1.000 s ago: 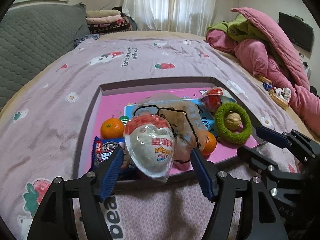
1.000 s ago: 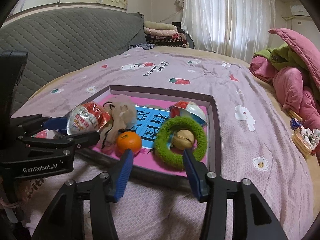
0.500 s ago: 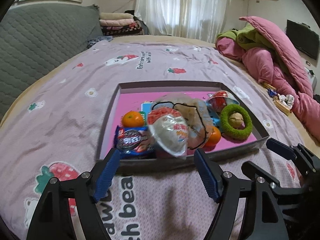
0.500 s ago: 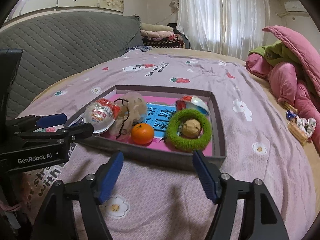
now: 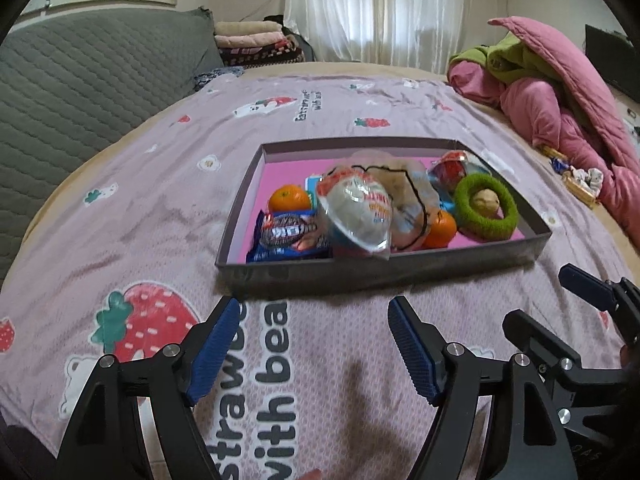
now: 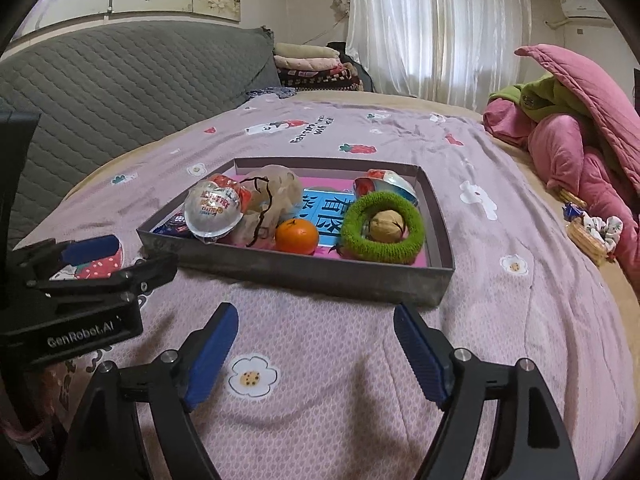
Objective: Organize objects
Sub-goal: 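Withdraw both tools from the tray back over the bed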
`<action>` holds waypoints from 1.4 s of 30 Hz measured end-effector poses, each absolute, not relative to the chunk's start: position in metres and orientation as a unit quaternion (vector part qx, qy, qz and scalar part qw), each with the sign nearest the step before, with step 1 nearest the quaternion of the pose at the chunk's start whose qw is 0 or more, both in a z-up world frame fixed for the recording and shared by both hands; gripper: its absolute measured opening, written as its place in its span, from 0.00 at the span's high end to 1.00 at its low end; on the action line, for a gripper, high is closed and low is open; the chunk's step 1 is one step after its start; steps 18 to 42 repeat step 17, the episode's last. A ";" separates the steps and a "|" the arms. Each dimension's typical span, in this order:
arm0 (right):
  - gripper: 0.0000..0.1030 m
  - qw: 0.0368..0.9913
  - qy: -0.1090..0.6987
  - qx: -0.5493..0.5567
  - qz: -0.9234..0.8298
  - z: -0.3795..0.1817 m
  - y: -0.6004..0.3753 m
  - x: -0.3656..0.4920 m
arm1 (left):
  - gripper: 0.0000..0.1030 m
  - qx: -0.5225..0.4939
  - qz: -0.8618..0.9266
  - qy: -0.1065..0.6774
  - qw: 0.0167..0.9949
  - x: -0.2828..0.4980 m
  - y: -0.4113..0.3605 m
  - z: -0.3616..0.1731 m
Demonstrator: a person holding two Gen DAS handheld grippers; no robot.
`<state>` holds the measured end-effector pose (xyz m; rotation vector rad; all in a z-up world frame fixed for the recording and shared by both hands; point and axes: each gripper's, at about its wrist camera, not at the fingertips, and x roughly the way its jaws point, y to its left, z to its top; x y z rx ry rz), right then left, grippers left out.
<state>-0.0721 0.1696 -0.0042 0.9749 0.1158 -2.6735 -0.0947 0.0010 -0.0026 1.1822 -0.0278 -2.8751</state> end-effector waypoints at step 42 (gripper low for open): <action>0.23 0.130 0.037 0.349 -0.927 -0.015 0.171 -0.062 | 0.25 0.383 -0.924 0.017 0.006 -0.076 -0.002 -0.006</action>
